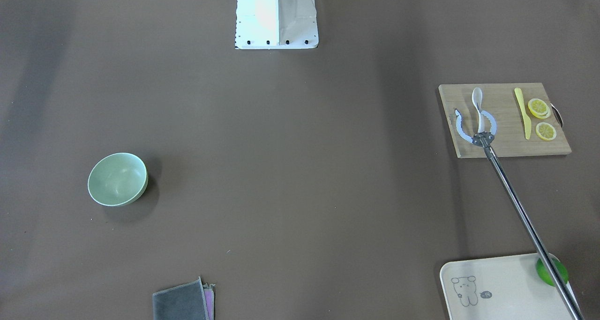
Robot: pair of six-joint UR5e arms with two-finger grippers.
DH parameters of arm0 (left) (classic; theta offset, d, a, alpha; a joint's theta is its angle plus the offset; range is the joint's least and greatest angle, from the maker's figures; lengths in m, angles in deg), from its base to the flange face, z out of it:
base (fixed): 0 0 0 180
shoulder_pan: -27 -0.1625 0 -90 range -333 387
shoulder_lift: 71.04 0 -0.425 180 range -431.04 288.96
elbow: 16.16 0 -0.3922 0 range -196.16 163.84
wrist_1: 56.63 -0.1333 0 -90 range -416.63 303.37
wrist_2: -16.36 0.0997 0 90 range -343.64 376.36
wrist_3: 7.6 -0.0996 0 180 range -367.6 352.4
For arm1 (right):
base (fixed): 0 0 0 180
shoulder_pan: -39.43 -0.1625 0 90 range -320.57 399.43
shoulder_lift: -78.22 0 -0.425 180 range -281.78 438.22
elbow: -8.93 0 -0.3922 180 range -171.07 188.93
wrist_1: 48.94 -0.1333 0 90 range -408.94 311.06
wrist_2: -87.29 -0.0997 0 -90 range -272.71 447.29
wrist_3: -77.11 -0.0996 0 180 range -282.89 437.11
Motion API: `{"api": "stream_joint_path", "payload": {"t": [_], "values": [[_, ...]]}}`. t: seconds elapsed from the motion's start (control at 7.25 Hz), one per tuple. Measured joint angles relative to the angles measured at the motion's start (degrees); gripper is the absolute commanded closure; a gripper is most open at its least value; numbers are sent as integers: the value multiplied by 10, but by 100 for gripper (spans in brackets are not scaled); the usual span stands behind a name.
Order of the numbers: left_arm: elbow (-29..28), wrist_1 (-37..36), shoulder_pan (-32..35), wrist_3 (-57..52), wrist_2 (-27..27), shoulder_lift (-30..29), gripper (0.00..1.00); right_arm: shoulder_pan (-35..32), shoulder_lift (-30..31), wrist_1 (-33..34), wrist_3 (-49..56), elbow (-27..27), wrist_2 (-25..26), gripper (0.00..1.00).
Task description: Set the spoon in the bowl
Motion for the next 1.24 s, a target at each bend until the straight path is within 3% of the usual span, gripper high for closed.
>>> {"api": "stream_joint_path", "payload": {"t": [0.69,0.97,1.24], "values": [[1,2,-2,0,-1,-5,2,0,-3,-1,-1,0,-21,0],[2,13,-2,0,-3,-20,2,0,-6,-39,-4,-1,-24,0],[1,72,-2,3,-4,-27,2,0,-9,-77,-15,0,-23,0]]}}
